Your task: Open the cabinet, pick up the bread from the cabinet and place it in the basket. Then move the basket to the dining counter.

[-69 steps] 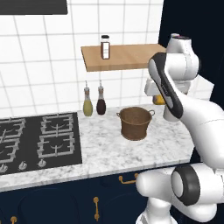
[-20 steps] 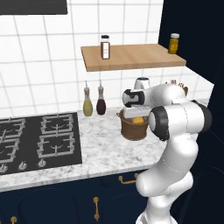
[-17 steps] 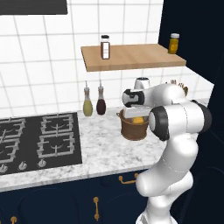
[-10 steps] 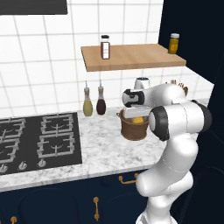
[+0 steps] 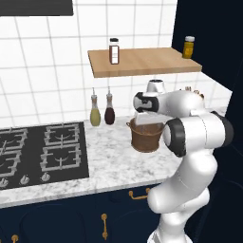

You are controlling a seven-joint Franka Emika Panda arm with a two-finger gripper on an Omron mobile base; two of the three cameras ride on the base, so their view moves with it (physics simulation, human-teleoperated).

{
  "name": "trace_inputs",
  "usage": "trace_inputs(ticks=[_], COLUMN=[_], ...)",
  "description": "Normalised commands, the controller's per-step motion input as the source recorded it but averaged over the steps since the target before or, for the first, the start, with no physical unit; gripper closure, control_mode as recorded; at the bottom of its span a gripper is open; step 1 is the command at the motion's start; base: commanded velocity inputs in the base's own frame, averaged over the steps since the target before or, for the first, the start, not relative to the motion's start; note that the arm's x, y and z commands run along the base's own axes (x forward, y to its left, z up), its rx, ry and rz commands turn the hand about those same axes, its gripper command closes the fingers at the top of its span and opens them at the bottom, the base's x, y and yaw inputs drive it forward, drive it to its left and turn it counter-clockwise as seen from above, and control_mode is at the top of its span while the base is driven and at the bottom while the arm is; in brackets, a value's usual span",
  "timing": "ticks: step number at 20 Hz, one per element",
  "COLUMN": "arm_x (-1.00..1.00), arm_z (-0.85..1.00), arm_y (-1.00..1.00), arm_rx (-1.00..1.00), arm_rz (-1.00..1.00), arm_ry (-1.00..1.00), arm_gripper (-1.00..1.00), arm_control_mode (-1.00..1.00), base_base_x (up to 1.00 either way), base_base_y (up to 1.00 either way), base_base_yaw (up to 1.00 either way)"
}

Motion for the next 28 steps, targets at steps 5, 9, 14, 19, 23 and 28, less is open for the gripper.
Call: trace_inputs(ticks=[5,9,14,19,23,28], arm_x=[-0.5,-0.31,0.02,0.23,0.22,0.06], arm_z=[0.35,0.04,-0.01,-0.1,-0.17,-0.27], arm_y=[-0.2,-0.44,-0.15,0.0,0.0,0.0], arm_rx=[0.0,0.05,0.02,0.0,0.0,0.0], arm_rz=[-0.19,-0.19,-0.09,-0.03,-0.02,-0.01], arm_ry=[0.0,0.0,0.0,0.0,0.0,-0.01], arm_gripper=[-1.0,-1.0,-1.0,-1.0,-1.0,-1.0], arm_control_mode=[-1.0,-1.0,-1.0,-1.0,-1.0,-1.0], base_base_x=[0.0,0.0,0.0,0.0,0.0,0.0], base_base_y=[0.0,0.0,0.0,0.0,0.0,0.0], base_base_yaw=[0.0,0.0,0.0,0.0,0.0,0.0])
